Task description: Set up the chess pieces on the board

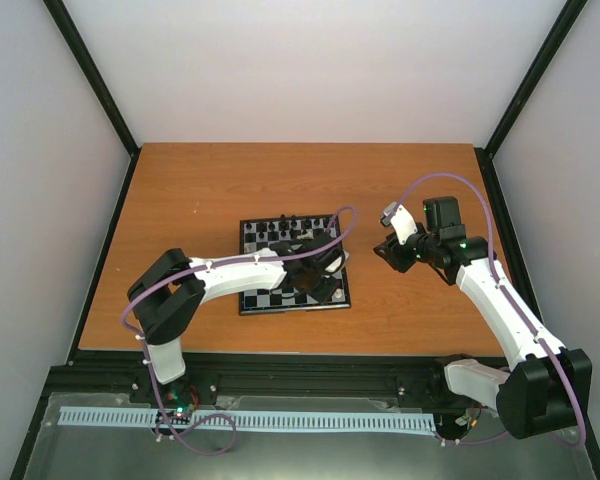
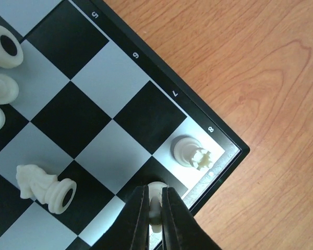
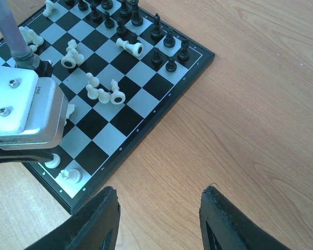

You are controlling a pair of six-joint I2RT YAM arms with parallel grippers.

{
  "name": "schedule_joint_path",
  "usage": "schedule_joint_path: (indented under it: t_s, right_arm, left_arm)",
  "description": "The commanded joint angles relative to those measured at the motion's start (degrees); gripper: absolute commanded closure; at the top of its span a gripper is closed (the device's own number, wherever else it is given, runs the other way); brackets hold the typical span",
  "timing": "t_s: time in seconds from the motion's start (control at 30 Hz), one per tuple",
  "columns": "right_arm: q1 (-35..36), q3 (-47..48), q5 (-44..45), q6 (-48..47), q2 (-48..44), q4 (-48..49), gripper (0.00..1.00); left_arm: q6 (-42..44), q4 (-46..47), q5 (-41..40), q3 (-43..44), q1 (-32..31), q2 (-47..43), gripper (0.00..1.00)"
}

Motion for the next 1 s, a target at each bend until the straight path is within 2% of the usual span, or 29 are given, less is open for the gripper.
schedule_joint_path:
  t_s: [0.0,0.2,0.3,0.43,0.63,0.97]
  right_arm:
    - [-0.45,0.28,0.35,0.41,0.25,1.22,0.57]
    - [-0.47,0.29,0.17,0.2,0.59,0.94,0.57]
    - [-0.45,0.36,0.04,0.12,0.6,0.89,0.57]
    - [-0.45,0.45,-0.18,0.05,0.93,0.61,0.57]
    - [-0.5,0.45,-0.29,0.06,0.95,0.53,0.57]
    - [-0.45,0.49,-0.28,0.03,0.95,0.52,0.57]
  left_arm:
    - [-0.48,0.66,0.48,2.65,-1.12,1.32,0.91]
    - [-0.23,-0.85,0.02,3.63,-1.66,2.53,0.86]
    - [-0.13,-1.38,-0.37,3.74,-2.03,2.54,0.76]
    - [-0.16,-1.66,-0.9,3.66,-2.18,2.46,0.72]
    - [-0.05,-2.16,-2.54,3.66,-2.22,2.35,0.72]
    - [0.09,-2.89,-4.26,4.04,-2.17,2.73,0.8]
